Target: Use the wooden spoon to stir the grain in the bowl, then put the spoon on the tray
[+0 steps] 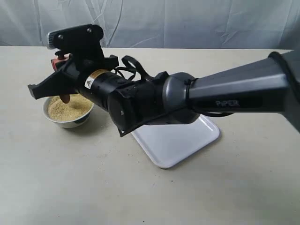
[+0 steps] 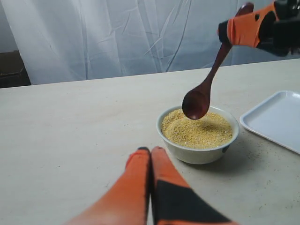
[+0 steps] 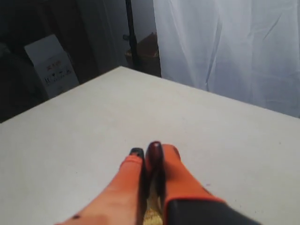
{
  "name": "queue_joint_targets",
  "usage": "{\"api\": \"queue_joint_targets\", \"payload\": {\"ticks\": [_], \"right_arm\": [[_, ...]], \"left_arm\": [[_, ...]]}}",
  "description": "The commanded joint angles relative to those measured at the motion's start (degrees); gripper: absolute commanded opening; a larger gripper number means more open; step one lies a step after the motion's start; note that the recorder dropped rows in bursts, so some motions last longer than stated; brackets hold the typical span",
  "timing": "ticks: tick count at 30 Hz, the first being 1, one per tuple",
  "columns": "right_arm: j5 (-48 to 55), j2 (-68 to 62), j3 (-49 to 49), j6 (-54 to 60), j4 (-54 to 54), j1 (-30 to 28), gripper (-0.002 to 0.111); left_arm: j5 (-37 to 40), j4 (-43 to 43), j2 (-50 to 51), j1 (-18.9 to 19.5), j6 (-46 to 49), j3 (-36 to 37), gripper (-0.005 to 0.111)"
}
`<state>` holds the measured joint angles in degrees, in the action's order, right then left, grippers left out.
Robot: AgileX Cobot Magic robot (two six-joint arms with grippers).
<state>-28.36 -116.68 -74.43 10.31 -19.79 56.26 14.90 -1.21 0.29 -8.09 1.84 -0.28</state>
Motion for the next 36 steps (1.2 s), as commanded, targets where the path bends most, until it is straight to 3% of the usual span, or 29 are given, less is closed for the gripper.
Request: {"api": "queue_joint_targets", "payload": {"ticks": [1,12,36], "right_arm": [[-1.68,2.16,-0.18,4.41,0.11,-0.45,0.0],[-1.28,-5.34,-0.18,4.03,-4.18,-1.26,0.0],[-0.74,-1.31,-0.18,2.6,-0.83,1.83,0.0]], "left_arm": [[-0.35,0.12,-0.29,0.02,-0.11,0.28,0.0],[-0.35,0.12,-0.29,0.02,-0.11,0.28,0.0],[-0.35,0.12,-0.29,0.02,-0.11,0.28,0.0]]}}
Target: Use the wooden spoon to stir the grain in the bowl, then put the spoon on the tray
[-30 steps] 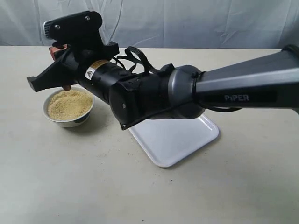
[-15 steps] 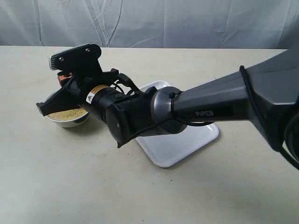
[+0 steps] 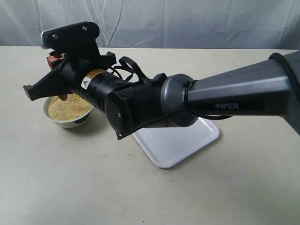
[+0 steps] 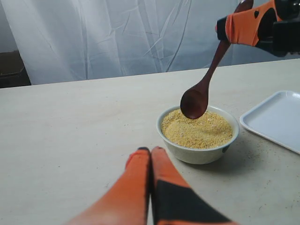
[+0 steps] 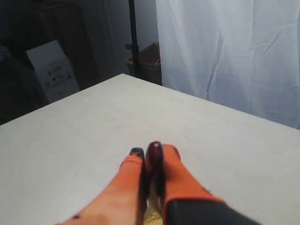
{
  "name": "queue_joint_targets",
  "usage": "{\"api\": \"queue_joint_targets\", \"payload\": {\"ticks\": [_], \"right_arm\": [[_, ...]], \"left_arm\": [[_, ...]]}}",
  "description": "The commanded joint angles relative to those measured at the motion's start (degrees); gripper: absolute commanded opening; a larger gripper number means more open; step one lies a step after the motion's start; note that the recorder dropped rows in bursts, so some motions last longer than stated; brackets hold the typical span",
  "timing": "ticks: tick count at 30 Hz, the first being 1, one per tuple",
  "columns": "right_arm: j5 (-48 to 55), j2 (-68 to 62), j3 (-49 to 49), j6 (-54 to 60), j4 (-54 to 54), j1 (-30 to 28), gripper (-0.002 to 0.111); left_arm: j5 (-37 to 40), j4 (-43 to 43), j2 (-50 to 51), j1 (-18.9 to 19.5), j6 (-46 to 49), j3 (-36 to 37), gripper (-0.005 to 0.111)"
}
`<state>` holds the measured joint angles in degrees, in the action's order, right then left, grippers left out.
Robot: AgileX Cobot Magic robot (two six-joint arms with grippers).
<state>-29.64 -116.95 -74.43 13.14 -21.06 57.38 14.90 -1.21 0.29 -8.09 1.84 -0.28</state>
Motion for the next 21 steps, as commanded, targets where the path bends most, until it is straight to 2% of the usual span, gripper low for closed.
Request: {"api": "queue_joint_targets", "payload": {"ticks": [1,10,21], "right_arm": [[0.44,-1.68,-0.18,-0.34,0.44,0.82,0.0],[0.57,-4.57,-0.18,0.64,-0.59,-0.38,0.0],[0.35,-0.17,-0.18,0.64,-2.45,-2.0,0.0]], "left_arm": [[-0.35,0.12,-0.29,0.02,-0.11,0.28,0.0],[-0.35,0.12,-0.29,0.02,-0.11,0.28,0.0],[-0.35,0.12,-0.29,0.02,-0.11,0.28,0.0]]}}
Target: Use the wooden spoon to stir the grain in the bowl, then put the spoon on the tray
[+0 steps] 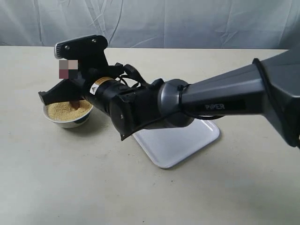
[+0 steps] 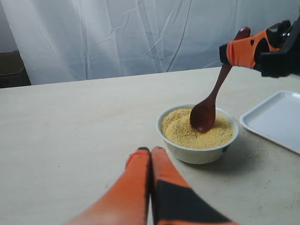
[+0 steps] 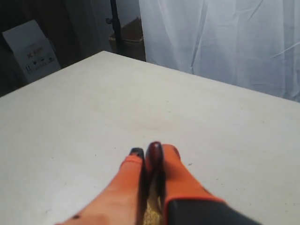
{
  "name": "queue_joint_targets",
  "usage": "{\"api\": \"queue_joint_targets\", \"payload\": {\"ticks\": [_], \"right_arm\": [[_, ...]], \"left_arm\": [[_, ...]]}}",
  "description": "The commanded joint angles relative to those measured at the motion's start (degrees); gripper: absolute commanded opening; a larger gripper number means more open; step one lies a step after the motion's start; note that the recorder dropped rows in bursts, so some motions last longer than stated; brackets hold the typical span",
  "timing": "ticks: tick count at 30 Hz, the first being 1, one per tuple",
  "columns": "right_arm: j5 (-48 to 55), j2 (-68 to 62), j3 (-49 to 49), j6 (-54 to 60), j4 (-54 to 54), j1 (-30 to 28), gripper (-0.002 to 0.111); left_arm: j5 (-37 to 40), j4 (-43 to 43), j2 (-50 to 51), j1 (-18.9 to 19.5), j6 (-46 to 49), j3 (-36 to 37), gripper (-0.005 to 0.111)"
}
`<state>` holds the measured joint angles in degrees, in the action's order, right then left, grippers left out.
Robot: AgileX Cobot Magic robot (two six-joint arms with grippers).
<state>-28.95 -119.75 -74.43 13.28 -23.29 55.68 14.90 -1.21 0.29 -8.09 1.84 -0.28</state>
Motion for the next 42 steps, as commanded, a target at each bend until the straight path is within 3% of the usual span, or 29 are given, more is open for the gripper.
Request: {"api": "queue_joint_targets", "payload": {"ticks": [1,8,16,20,42], "right_arm": [[-0.34,3.15,-0.18,0.5,-0.22,-0.31,0.0],[-0.78,3.58,-0.18,7.77,-3.9,-0.41,0.0],[-0.59,-0.94,-0.18,7.2,-4.14,-0.28,0.0],[0.27,-1.53,-0.18,0.95,-3.75,0.86,0.0],[-2.43,-1.19,-0.18,0.75,-0.78,2.68,0.0]], "left_arm": [[-0.35,0.12,-0.29,0.02,-0.11,0.28,0.0],[-0.35,0.12,-0.29,0.02,-0.11,0.28,0.0],[-0.35,0.12,-0.29,0.02,-0.11,0.28,0.0],[-0.35,0.12,-0.29,0.02,-0.11,0.28,0.0],[-0.35,0.12,-0.29,0.02,-0.11,0.28,0.0]]}}
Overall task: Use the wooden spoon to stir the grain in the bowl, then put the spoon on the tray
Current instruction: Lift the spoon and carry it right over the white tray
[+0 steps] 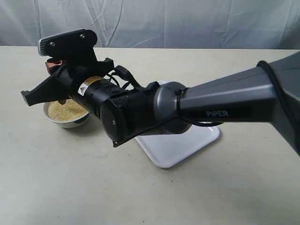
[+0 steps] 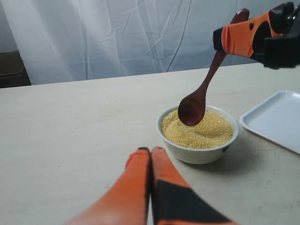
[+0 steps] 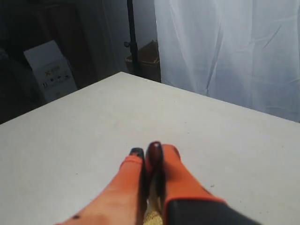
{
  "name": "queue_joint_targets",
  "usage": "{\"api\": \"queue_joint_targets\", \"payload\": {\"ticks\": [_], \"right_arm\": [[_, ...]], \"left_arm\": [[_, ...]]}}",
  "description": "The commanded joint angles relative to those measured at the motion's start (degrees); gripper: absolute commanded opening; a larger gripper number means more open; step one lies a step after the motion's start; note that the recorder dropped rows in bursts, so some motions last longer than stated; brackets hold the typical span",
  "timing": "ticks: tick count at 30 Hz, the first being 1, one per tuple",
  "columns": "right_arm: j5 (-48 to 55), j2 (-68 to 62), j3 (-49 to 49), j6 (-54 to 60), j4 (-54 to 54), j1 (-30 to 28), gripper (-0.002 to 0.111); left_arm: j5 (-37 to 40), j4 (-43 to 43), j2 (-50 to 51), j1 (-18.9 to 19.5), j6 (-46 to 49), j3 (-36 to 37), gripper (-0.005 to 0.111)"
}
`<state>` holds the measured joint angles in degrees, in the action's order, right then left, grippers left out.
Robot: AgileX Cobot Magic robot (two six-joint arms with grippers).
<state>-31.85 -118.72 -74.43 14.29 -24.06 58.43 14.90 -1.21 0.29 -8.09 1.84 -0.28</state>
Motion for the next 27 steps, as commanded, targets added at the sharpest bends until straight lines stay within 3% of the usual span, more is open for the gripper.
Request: {"api": "queue_joint_targets", "payload": {"ticks": [1,8,21,25,27], "right_arm": [[0.47,-2.89,-0.18,-0.27,-0.25,-0.07,0.0],[0.37,-3.11,-0.18,1.21,-3.16,-0.64,0.0],[3.48,8.2,-0.18,1.73,-3.6,-1.3,0.0],[10.87,12.85,-0.18,1.84,-5.08,-4.23,0.0],[20.52,15.56,-0.18,1.84,-4.47,-7.25,0.0]], "left_arm": [[-0.35,0.12,-0.29,0.02,-0.11,0.28,0.0],[-0.35,0.12,-0.29,0.02,-0.11,0.28,0.0],[-0.35,0.12,-0.29,0.02,-0.11,0.28,0.0],[-0.35,0.12,-0.29,0.02,-0.11,0.28,0.0],[-0.35,0.12,-0.29,0.02,-0.11,0.28,0.0]]}}
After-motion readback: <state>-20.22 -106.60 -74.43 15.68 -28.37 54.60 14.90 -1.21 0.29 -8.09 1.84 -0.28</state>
